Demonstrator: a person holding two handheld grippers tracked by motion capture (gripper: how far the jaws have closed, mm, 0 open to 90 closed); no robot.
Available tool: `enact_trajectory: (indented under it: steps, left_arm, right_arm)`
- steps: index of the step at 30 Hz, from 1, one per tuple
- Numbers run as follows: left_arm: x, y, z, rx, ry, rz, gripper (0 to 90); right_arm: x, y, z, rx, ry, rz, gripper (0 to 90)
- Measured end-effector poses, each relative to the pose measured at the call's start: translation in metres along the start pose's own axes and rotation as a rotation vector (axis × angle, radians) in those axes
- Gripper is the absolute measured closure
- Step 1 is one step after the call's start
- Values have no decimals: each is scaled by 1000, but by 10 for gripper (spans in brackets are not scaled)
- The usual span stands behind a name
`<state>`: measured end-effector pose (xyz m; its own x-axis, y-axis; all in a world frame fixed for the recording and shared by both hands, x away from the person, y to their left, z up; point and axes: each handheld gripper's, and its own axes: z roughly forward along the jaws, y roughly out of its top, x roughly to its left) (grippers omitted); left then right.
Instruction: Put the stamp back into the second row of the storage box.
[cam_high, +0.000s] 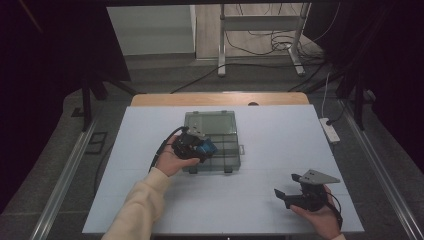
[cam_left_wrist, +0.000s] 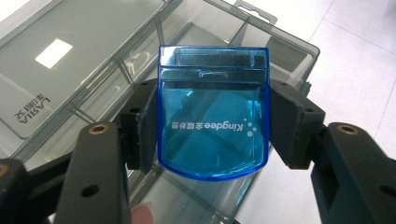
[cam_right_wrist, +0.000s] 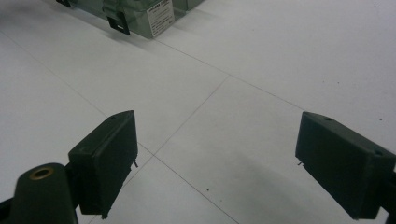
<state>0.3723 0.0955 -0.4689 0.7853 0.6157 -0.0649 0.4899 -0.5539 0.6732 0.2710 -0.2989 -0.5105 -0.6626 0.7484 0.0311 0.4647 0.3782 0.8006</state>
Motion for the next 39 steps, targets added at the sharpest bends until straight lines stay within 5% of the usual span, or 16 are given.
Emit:
enact_trajectory:
  steps: [20,39]
  left_arm:
    - [2,-3,18,70,-4,12,411]
    - [-2,-4,21,79,-13,27,411]
  right_arm:
    - [0,0,0,4,1,2,133]
    - [-1,-1,0,10,-3,6,134]
